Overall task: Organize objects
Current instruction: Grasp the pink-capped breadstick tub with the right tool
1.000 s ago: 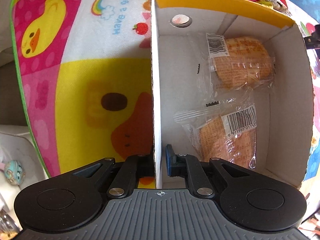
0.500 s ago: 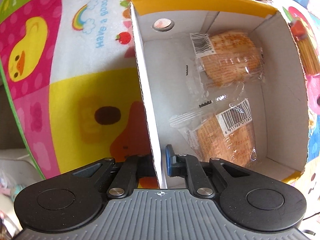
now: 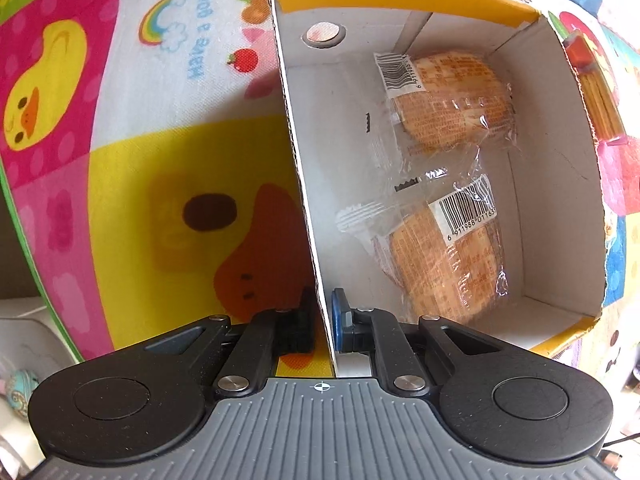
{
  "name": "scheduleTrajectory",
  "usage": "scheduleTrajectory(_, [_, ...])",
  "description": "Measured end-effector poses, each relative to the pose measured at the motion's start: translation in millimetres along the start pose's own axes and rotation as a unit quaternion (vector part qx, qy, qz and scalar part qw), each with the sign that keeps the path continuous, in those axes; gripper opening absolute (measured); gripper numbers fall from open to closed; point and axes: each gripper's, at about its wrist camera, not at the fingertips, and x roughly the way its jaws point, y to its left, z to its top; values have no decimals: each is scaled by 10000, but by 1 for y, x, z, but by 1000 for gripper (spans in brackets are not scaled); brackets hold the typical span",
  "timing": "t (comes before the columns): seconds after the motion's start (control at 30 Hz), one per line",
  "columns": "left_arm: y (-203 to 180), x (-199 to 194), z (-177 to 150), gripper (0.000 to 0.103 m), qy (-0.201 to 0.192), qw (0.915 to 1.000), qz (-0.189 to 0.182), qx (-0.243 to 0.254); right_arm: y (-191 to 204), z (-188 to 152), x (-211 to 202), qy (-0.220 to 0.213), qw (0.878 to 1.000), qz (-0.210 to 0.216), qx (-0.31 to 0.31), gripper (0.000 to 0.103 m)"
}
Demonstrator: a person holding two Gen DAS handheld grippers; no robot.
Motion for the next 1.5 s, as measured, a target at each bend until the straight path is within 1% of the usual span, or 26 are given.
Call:
scheduleTrajectory(0.1, [6,-3,-4,10,-32,9996,-42,-274,12,32,-4,-95,9998,108,-158,60])
scheduleTrajectory(0.17, [12,-5,-3,10,-57,9992,-21,-407,19,54,-5,-173,9994,209,-237,63])
scheduleTrajectory(0.2, [14,-7,-5,10,-61,9990,-5,-449,23,66,-4,-219,9990,247,-304,67])
scheduleTrajectory(0.27, [14,-7,-6,10,-67,9986,23,-529,34,86,2,-272,9975,275,-587,69])
scheduleTrajectory(0.33, [14,-7,-8,10,-49,9979,59,-646,46,103,13,-201,9955,353,-862,69])
scheduleTrajectory(0.43, [17,-7,-14,10,-4,9958,135,-904,67,123,38,-94,9917,677,-1086,68])
scheduleTrajectory(0.53, [19,-6,-20,10,28,9937,147,-1114,86,137,65,-60,9894,703,-1265,64])
scheduleTrajectory(0.6, [18,-5,-21,10,38,9927,110,-1197,93,143,80,76,9883,697,-1353,63])
scheduleTrajectory(0.63, [17,-4,-21,10,39,9929,158,-1182,94,144,86,135,9879,637,-1409,62])
scheduleTrajectory(0.7, [15,-3,-21,10,53,9933,246,-1128,89,142,90,177,9874,498,-1494,62])
scheduleTrajectory(0.8, [10,-1,-18,10,90,9938,281,-1075,65,133,82,156,9868,550,-1513,62])
scheduleTrajectory(0.9, [10,0,-15,10,150,9955,259,-901,41,119,66,-61,9826,323,-1829,60])
scheduleTrajectory(1.0, [8,0,-10,10,226,9973,289,-643,17,104,51,-276,9789,228,-2014,60])
scheduleTrajectory(1.1, [-3,-1,2,11,309,9984,331,-343,-8,84,43,-371,9832,57,-1784,62])
scheduleTrajectory(1.17, [-10,3,8,11,320,9988,305,-216,-23,70,43,-339,9886,-81,-1465,62])
scheduleTrajectory(1.2, [-10,3,9,11,318,9990,284,-165,-30,62,43,-344,9917,-83,-1235,62])
scheduleTrajectory(1.27, [-16,10,9,11,293,9992,266,-15,-45,46,39,-414,9967,56,-697,62])
scheduleTrajectory(1.33, [-21,6,5,10,244,9992,258,187,-53,29,35,-512,9980,179,-319,62])
scheduleTrajectory(1.43, [-23,1,4,10,199,9988,191,396,-53,16,29,-774,9966,3,-269,62])
scheduleTrajectory(1.5, [-23,-3,5,10,121,9988,144,444,-51,19,29,-903,9953,-132,-323,62])
